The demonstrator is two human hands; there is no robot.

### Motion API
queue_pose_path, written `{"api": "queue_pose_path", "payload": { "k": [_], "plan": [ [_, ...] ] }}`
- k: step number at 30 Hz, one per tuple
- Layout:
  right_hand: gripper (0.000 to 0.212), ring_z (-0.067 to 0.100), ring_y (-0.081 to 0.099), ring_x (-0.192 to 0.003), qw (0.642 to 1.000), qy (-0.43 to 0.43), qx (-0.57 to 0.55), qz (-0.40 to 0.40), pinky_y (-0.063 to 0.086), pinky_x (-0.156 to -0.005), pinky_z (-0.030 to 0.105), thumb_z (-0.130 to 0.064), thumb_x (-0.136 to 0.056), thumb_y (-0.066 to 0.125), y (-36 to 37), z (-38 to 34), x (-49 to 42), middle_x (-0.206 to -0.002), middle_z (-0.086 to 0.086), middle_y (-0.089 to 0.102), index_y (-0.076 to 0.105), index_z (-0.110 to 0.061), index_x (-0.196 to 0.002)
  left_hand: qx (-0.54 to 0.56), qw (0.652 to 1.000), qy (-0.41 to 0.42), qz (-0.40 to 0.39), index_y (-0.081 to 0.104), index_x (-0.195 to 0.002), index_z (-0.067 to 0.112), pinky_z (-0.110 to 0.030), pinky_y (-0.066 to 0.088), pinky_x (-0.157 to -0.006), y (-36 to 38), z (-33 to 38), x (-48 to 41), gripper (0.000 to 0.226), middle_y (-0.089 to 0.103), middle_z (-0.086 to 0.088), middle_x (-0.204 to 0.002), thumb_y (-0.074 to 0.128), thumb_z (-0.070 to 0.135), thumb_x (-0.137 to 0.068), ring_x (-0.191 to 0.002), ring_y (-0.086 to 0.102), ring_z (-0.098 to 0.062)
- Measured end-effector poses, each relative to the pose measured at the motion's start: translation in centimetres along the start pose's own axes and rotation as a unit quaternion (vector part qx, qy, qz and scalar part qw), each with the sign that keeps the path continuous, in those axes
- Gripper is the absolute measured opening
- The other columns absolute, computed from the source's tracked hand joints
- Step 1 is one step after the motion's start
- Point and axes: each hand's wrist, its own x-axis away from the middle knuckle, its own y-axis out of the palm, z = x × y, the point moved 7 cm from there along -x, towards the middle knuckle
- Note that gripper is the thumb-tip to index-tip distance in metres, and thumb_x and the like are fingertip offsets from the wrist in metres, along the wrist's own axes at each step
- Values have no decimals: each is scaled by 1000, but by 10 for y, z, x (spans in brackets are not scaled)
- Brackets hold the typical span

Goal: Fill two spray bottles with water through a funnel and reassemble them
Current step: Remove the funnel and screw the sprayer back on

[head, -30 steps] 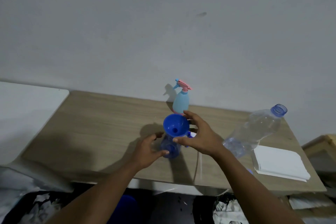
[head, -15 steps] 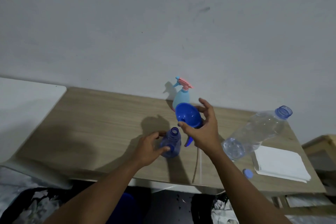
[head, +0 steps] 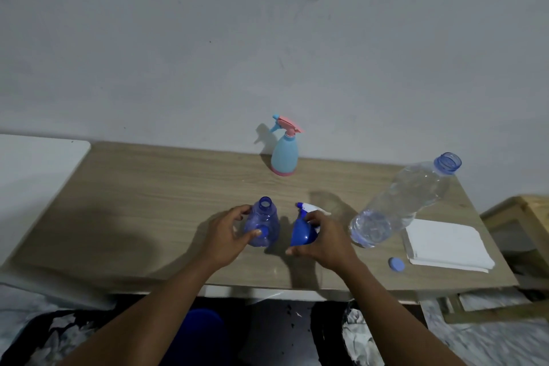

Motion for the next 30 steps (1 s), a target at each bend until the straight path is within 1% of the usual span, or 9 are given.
{"api": "queue_pose_path", "payload": {
  "k": [5, 11, 13, 15, 17, 19, 21, 24, 30],
  "plan": [
    [86, 22, 52, -114, 976, -22, 193, -99, 53, -89, 36, -55, -52, 91, 42, -2, -8, -122, 2, 54, 57, -30, -126, -19, 1000, -11, 2, 61, -128, 19, -2, 41, -83, -10, -1, 4, 56, 65, 11, -116, 84, 26, -77, -98, 56, 9],
    [89, 26, 47, -121, 961, -11, 254, -111, 50, -95, 38, -53, -58, 90, 62, 2, -11, -130, 7, 50, 52, -21, -132, -18, 1000, -21, -4, 58, -130, 21, 0, 41, -81, -9, 0, 5, 57, 63, 12, -116, 83, 26, -79, -100, 55, 10],
    [97, 24, 49, -121, 967, -13, 235, -100, 51, -97, 39, -63, -56, 86, 60, 1, -9, -131, 4, 49, 50, -21, -136, -12, 1000, -22, -2, 60, -129, 20, -1, 42, -82, -9, -2, 5, 57, 64, 12, -115, 84, 25, -78, -100, 54, 13],
    [84, 16, 56, -109, 990, 4, 139, -32, 53, -90, 37, -71, -61, 78, 42, 1, -9, -120, -3, 55, 58, -22, -126, -16, 1000, -19, -2, 61, -128, 18, 2, 38, -79, -9, -2, 3, 56, 64, 13, -114, 84, 26, -78, -100, 55, 13],
    [48, 10, 62, -87, 996, 37, 13, 82, 51, -76, 29, -58, -79, 73, 16, 9, -12, -93, -9, 62, 62, -19, -104, -18, 1000, -17, -1, 61, -128, 19, 3, 37, -79, -9, -1, 3, 56, 64, 13, -113, 84, 26, -78, -100, 55, 11],
    [36, 20, 66, -94, 984, 93, -50, 140, 47, -77, 27, -37, -94, 66, -4, 26, -21, -97, -1, 66, 58, -11, -117, -12, 1000, -21, -1, 61, -128, 19, 2, 38, -79, -8, -3, 2, 56, 65, 11, -114, 84, 26, -77, -102, 56, 8],
    [56, 32, 61, -114, 982, 144, -44, 118, 46, -88, 34, -30, -97, 61, -8, 45, -35, -125, 18, 63, 42, -4, -143, -12, 1000, -25, -4, 60, -128, 21, -1, 38, -80, -7, -3, 3, 57, 64, 12, -117, 84, 27, -77, -105, 57, 3],
    [71, 34, 57, -125, 983, 177, -40, 40, 45, -93, 34, -24, -97, 62, -1, 56, -52, -139, 20, 57, 26, -6, -155, -15, 999, -27, -9, 59, -127, 23, -5, 41, -85, -6, -1, 3, 58, 63, 16, -118, 85, 28, -76, -106, 55, 6],
    [47, 29, 63, -112, 986, 168, -16, 12, 51, -93, 36, -9, -90, 66, 4, 67, -69, -126, 16, 65, 53, -6, -135, -11, 999, -35, -26, 49, -125, 33, 4, 34, -82, -4, 8, 7, 69, 50, 33, -114, 90, 25, -69, -106, 48, 17]
  ]
}}
